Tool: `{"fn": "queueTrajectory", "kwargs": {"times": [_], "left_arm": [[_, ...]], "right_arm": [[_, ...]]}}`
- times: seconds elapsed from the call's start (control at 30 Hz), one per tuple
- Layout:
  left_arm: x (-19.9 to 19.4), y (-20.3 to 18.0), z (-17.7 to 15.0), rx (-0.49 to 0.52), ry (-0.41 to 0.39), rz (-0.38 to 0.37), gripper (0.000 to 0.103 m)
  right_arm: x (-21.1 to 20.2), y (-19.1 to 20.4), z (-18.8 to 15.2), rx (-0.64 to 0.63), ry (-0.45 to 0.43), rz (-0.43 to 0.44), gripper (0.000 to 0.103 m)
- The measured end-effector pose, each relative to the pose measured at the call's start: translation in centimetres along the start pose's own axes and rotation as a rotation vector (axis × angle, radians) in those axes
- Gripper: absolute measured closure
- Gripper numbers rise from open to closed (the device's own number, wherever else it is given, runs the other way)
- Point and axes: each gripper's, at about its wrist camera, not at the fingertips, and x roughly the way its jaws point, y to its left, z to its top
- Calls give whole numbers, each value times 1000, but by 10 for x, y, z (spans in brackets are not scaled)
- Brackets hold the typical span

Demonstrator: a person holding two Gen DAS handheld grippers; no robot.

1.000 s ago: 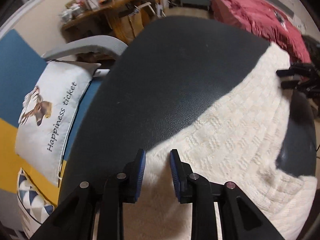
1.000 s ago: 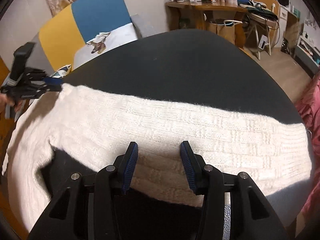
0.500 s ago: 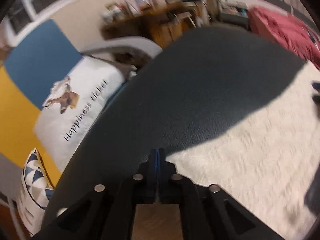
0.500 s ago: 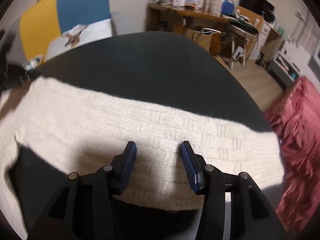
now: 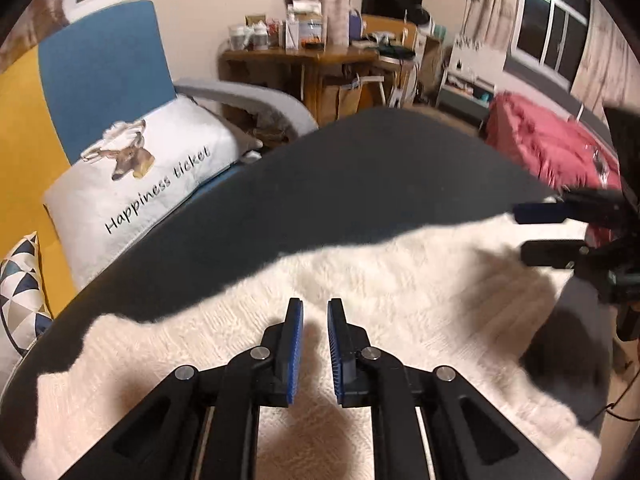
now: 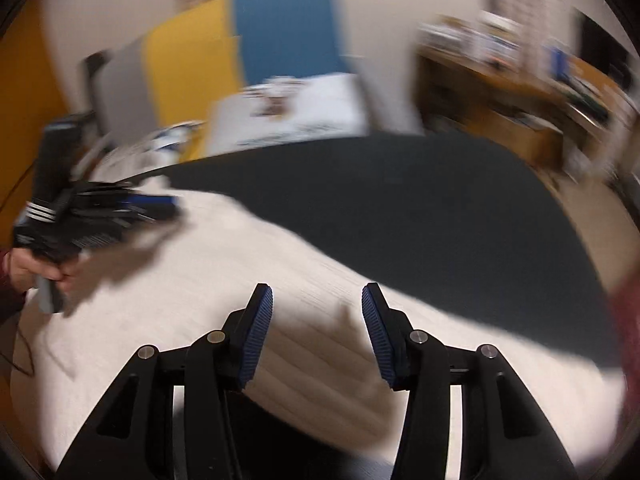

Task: Fold clothes
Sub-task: 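Open the right tool to release the sleeve and lift away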

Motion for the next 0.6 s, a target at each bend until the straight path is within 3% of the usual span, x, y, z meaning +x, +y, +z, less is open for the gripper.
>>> {"fn": "queueTrajectory", "kwargs": {"times": [0.07, 0.17, 0.23, 0.33, 0.43, 0.6], "left_arm": [[11, 7, -2, -43, 37, 17, 91], [18, 16, -4, -108, 24, 8, 91], [19, 9, -7, -91, 14, 45, 90], [18, 4, -3, -102, 27, 80, 90], [-3, 0, -8, -119, -13, 84, 89], [-43, -14, -30, -114, -70, 53, 88]], "right_arm": [[27, 19, 15, -31, 35, 36, 54], [70, 19, 23, -37, 152, -74, 54], [76, 5, 18, 6, 138, -94, 54], [73, 1, 6, 20, 115, -112, 54], [70, 3, 4, 24, 113, -130, 54], [6, -10, -2, 104, 35, -64, 54]]}}
